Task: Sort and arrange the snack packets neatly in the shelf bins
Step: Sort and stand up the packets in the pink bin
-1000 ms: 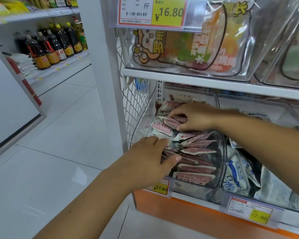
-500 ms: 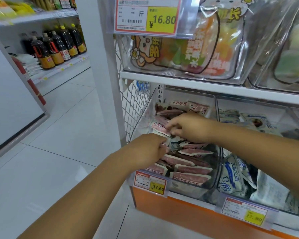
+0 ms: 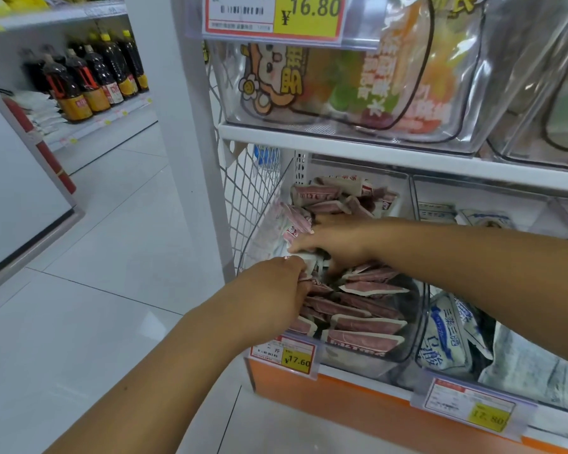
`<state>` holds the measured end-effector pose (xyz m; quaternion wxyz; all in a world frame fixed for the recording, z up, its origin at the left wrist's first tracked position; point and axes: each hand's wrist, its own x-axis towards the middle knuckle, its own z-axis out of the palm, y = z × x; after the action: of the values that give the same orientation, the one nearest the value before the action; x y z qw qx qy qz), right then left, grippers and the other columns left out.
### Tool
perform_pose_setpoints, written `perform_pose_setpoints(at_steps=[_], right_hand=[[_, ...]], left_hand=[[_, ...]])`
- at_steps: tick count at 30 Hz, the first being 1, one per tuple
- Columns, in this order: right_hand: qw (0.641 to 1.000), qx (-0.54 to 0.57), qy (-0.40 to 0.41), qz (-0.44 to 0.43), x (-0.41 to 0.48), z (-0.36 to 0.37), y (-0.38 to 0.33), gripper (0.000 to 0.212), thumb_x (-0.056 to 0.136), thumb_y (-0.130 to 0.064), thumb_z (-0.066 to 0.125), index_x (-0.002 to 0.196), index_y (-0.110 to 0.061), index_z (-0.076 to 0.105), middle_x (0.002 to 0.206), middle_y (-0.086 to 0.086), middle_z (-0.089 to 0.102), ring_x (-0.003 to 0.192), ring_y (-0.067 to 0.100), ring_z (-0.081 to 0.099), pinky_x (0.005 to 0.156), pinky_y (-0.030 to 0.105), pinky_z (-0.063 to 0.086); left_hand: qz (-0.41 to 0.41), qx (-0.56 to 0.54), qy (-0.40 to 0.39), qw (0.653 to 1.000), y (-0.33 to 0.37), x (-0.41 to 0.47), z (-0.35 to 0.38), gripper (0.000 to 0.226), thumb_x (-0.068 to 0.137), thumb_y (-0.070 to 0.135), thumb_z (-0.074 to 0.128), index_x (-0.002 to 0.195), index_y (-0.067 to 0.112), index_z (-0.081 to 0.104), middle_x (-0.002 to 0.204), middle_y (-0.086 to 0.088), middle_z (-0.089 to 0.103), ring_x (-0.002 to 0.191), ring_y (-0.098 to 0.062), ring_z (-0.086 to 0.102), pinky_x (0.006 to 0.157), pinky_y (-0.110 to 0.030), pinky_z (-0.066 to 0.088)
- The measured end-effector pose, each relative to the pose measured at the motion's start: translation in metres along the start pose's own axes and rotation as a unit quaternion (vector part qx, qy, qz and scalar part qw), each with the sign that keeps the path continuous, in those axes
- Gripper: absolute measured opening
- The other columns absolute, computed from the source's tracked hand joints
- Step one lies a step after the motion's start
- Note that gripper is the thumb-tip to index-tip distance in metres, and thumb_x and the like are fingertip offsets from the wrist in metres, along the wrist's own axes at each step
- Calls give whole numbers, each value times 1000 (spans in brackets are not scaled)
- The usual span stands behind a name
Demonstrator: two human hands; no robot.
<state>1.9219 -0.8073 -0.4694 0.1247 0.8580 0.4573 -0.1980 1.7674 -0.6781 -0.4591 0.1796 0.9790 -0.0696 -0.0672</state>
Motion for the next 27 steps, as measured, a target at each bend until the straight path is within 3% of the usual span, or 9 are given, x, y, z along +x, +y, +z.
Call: perform_pose_setpoints(at_steps=[4,8,11,14,17,19,21,24,27], right_hand=[[991,-114,51,-39,8,5,2,73,76,-54,68,139,-39,34,137,-6,38,116,20,39,79,32,33],[989,-103,93,-53,10,6,6,57,82,-41,69,133,-37,44,121,-6,44,107,20,45,70,29,32],[990,-77,105,-58,9,5,8,40,89,-31,62,129,-31,55,115,-5,49,106,20,48,76,31,41],[989,-46,124,-66,6,3,8,19,94,-26,56,104,-16,69,101,-4,53,93,17,53,76,30,43],[991,-35,117,-51,6,5,10,14,90,-26,61,99,-20,71,107,-5,54,95,16,52,74,28,39],[994,-29,101,-42,7,9,10,22,84,-24,68,106,-30,67,114,-9,48,99,16,48,75,29,39],[996,-15,75,-39,7,10,8,38,80,-27,72,113,-38,59,114,-11,41,97,15,43,74,32,40],[996,-34,66,-46,7,7,5,55,75,-39,76,122,-42,49,116,-8,36,93,13,35,74,31,37],[997,-44,52,-41,9,8,5,71,74,-40,76,134,-51,38,121,-6,32,96,15,35,73,30,33]], left_hand=[[-8,43,5,999,-1,-6,1,21,101,24,40,121,19,45,98,0,54,84,-16,51,70,-30,41],[-22,46,0,999,-2,-6,0,23,98,18,47,121,18,45,97,-2,57,84,-18,54,70,-33,45],[-28,37,-7,999,-2,-7,-1,26,97,20,51,123,18,45,103,-4,60,88,-19,55,73,-32,45],[-26,13,-4,1000,-2,-7,0,30,96,25,55,124,20,45,106,-2,61,88,-17,54,70,-28,41],[-9,-3,-1,1000,-4,-10,2,42,97,22,52,137,27,40,112,-3,59,91,-17,53,71,-27,39],[15,-8,1,1000,-5,-12,2,50,99,17,43,143,39,33,115,-3,56,94,-17,52,78,-30,43],[28,-28,-1,999,-5,-13,2,42,103,26,34,141,45,33,117,-1,51,101,-18,52,88,-34,45],[27,-43,-7,999,-4,-12,5,37,103,42,26,137,46,40,120,2,47,107,-16,48,93,-35,44],[28,-22,-17,999,-5,-12,6,37,102,43,27,134,44,46,119,2,45,106,-16,47,93,-36,44]])
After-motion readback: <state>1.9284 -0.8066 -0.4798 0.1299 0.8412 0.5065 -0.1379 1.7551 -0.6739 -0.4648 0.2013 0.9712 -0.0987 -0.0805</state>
